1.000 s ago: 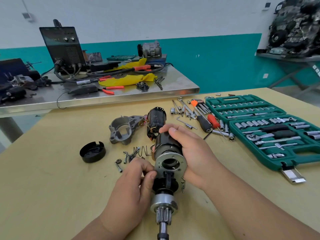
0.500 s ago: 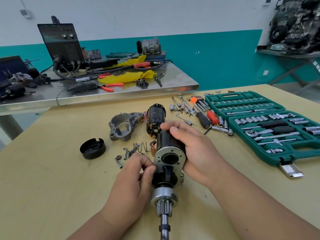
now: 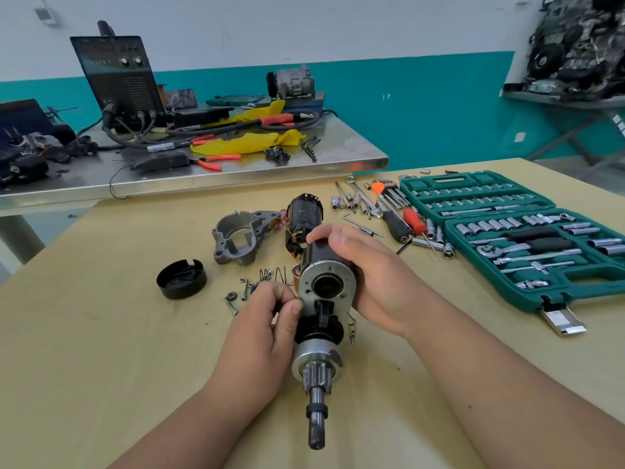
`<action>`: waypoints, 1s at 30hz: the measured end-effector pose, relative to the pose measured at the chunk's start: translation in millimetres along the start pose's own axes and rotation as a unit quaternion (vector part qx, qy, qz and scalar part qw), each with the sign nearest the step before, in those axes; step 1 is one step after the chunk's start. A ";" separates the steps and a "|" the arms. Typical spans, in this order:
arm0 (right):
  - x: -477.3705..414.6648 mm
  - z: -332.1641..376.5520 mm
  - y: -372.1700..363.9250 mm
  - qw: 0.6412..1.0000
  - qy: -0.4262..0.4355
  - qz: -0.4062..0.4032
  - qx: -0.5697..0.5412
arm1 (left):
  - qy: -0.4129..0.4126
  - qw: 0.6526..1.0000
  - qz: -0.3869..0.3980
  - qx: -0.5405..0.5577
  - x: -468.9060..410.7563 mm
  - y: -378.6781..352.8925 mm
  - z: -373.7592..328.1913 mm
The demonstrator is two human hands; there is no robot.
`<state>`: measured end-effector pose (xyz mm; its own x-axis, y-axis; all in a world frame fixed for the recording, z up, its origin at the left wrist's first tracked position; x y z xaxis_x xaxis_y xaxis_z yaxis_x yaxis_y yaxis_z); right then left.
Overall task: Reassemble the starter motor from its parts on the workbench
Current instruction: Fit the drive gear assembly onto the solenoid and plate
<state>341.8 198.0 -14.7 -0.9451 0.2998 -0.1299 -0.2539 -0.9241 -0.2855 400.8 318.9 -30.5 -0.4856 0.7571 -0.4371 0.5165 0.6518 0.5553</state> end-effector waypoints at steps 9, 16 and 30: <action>-4.7 -4.5 -2.8 0.995 -0.021 0.099 -0.001 | 0.008 1.000 0.002 0.015 -2.4 0.7 2.7; -12.8 -12.4 -0.1 0.995 -0.025 0.080 -0.048 | 0.040 0.999 0.008 0.030 -6.5 -0.1 9.8; -26.1 -34.3 20.3 0.994 -0.020 -0.004 -0.108 | 0.110 0.993 0.000 0.035 -15.4 -4.9 26.9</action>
<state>368.4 179.5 -49.7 -0.9520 0.2926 -0.0902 -0.2150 -0.8485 -0.4836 424.7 305.2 -45.5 -0.6245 0.7336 -0.2680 0.5603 0.6599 0.5006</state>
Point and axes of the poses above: each hand's wrist, its own x-axis away from the middle knuckle, its own y-axis out of the back of the hand, z = x × y, the point moved 9 cm from there along -x, towards the middle knuckle, and after that the axes turned 7 degrees about z, right-handed, at the moved point
